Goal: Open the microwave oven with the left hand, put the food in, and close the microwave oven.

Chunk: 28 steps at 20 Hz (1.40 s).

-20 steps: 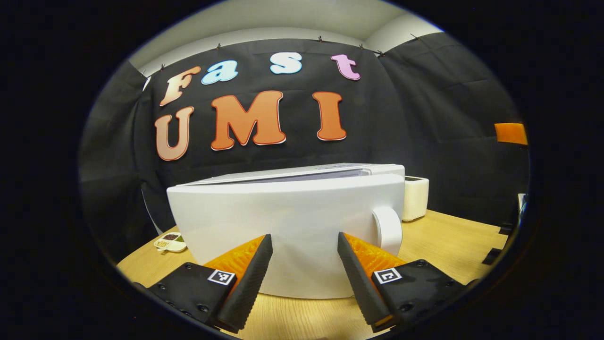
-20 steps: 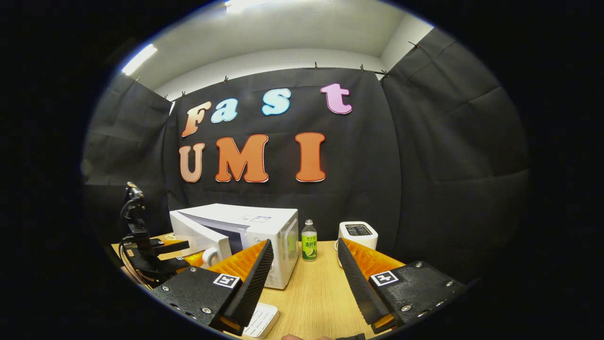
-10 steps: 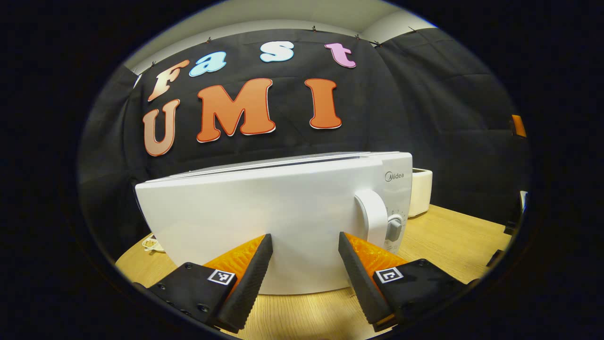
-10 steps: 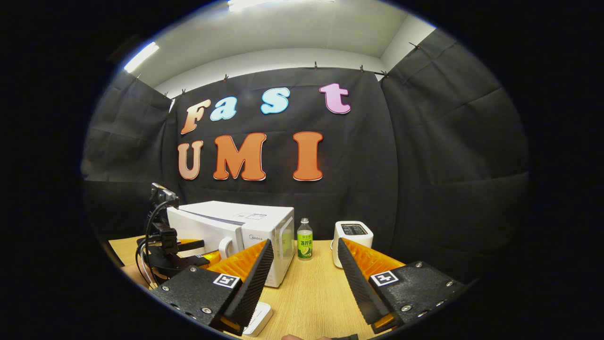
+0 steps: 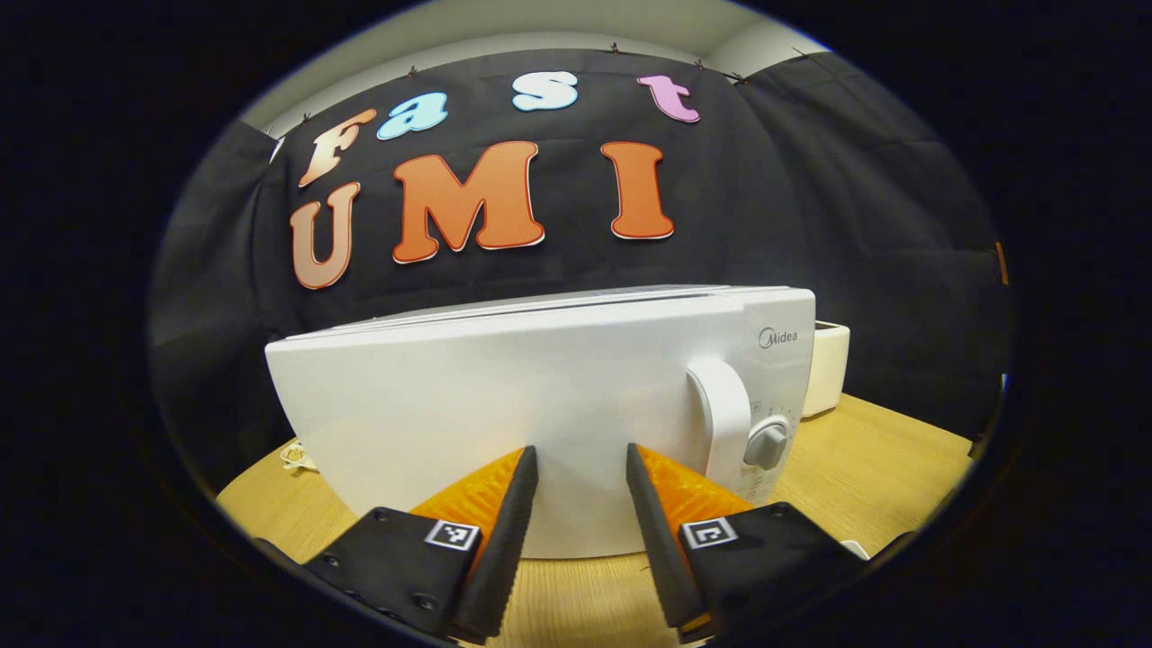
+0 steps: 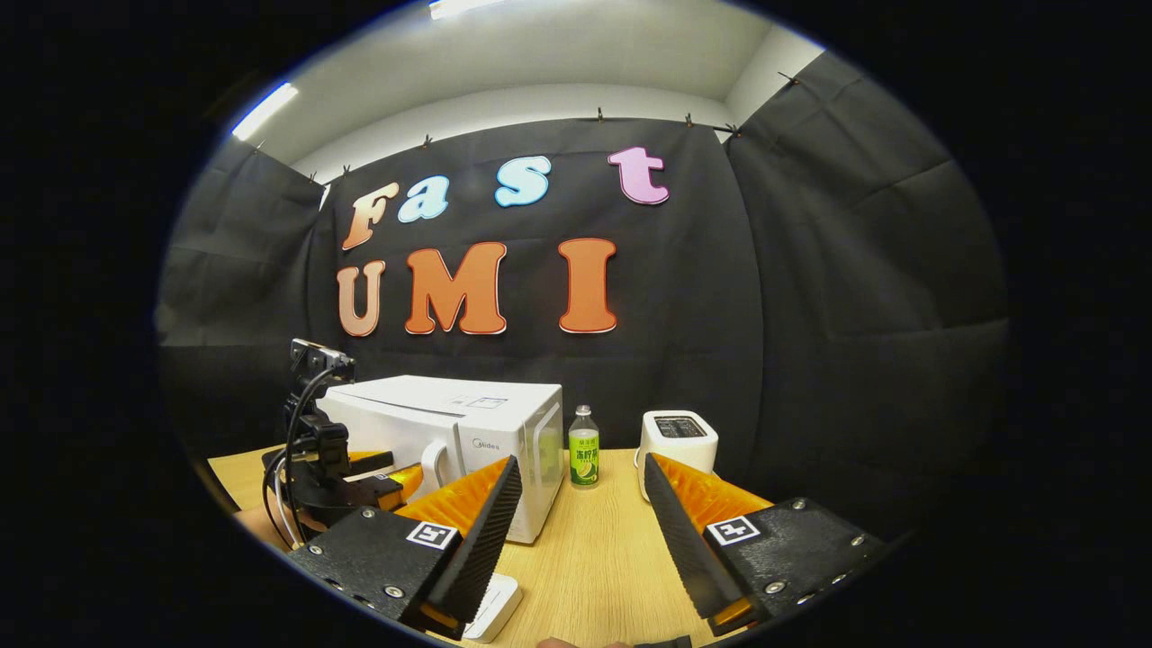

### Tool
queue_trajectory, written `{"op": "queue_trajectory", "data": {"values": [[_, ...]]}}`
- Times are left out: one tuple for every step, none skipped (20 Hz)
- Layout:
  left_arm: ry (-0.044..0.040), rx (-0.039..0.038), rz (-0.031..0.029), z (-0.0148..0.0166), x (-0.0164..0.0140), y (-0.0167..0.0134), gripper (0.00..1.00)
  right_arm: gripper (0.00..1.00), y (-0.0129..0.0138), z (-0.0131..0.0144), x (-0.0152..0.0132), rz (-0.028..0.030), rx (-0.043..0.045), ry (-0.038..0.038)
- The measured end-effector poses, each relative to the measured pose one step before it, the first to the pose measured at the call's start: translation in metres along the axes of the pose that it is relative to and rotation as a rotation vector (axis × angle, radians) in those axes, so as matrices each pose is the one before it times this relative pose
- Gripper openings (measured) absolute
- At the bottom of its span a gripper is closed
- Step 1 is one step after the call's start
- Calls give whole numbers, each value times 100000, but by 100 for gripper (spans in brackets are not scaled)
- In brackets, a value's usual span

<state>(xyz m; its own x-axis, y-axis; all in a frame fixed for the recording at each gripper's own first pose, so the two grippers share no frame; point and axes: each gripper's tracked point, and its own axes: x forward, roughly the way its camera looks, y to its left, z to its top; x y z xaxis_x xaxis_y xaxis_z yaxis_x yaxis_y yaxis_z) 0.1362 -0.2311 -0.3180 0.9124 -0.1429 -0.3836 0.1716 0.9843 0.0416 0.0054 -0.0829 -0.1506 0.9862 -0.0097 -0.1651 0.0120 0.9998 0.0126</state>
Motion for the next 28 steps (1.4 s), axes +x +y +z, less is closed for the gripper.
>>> {"op": "queue_trajectory", "data": {"values": [[539, -490, -1708, -106, 119, -495, 57, 86, 52, -341, 149, -239, -272, 701], [16, -384, -381, -80, 67, -272, 41, 86, -98, -139, 61, -203, -311, 392], [224, -13, -1761, -35, -14, -465, 33, 86, -101, -129, 133, -508, -353, 239], [-501, 120, -1501, 108, 22, -496, 30, 86, -62, 7, 3, -264, -336, -114], [-516, 298, -1424, 136, 63, -485, 30, 86, -18, 1, 11, -220, -261, -143], [-197, 612, -934, 89, 26, -460, 30, 86, -46, -25, 99, -83, -23, -195], [-588, 740, 1743, -110, -29, 234, 30, 86, -70, -84, 11, -167, 109, 84], [520, -906, -671, -83, 217, -613, 14, 86, -204, -146, 51, -309, 267, 177], [1015, -605, -447, -131, 68, -169, 11, 86, -149, -102, -15, -100, 171, 363], [876, -152, 1016, -250, 366, -29, 7, 86, -146, -108, 69, -369, 235, 121], [948, -377, 614, -136, -83, 47, 5, 86, -188, -136, 37, -184, 211, 270], [1443, -1063, 716, -162, 170, 83, 5, 86, -149, -98, 24, -302, 310, 120], [376, -1703, 312, -39, 503, 15, 5, 86, -152, -18, 82, -134, 453, 53], [6812, -2911, 744, -1266, 552, 15, 5, 86, -60, -104, -30, -16, 455, 288], [1722, -3173, -1130, -416, -566, -339, 6, 86, -20, -75, 128, -5, 289, 175], [-1925, 427, -748, 331, 190, -1, 5, 86, -22, -31, -71, 282, -104, -117], [-220, 624, 183, 116, 82, 65, 5, 86, -113, -14, -14, -175, -176, -205], [-125, 969, 492, -64, 50, 51, 5, 86, -69, -7, 50, -304, 58, 101], [-245, 582, 401, -48, 44, 67, 5, 86, -55, 92, -30, -335, 473, 158], [-18, 511, 375, -26, 52, 16, 5, 86, 118, 44, -108, 58, 551, 84], [531, 455, 251, -56, -55, -64, 5, 86, 178, 92, -148, 155, 220, -116], [190, 312, -66, -53, -104, 13, 5, 86, 105, 225, -155, -152, -38, -266], [363, 1369, 522, 129, -219, 213, 5, 86, 117, 78, -226, 90, -436, -198], [-1267, 1581, 1829, 573, -392, 730, 5, 86, 72, 205, -191, -184, -577, -284], [-2016, -29, 790, 989, -613, 536, 6, 85, 76, 254, -165, -92, -600, -257], [-2334, -1163, 12, 1122, -791, 423, 8, 86, 86, 351, -166, -281, -537, -321], [-2207, -1137, -179, 1344, -1004, 361, 8, 86, 174, 448, -62, -68, -414, -584], [-1756, -406, 585, 1368, -934, 726, 8, 86, 244, 601, -72, 175, -167, -972]]}}
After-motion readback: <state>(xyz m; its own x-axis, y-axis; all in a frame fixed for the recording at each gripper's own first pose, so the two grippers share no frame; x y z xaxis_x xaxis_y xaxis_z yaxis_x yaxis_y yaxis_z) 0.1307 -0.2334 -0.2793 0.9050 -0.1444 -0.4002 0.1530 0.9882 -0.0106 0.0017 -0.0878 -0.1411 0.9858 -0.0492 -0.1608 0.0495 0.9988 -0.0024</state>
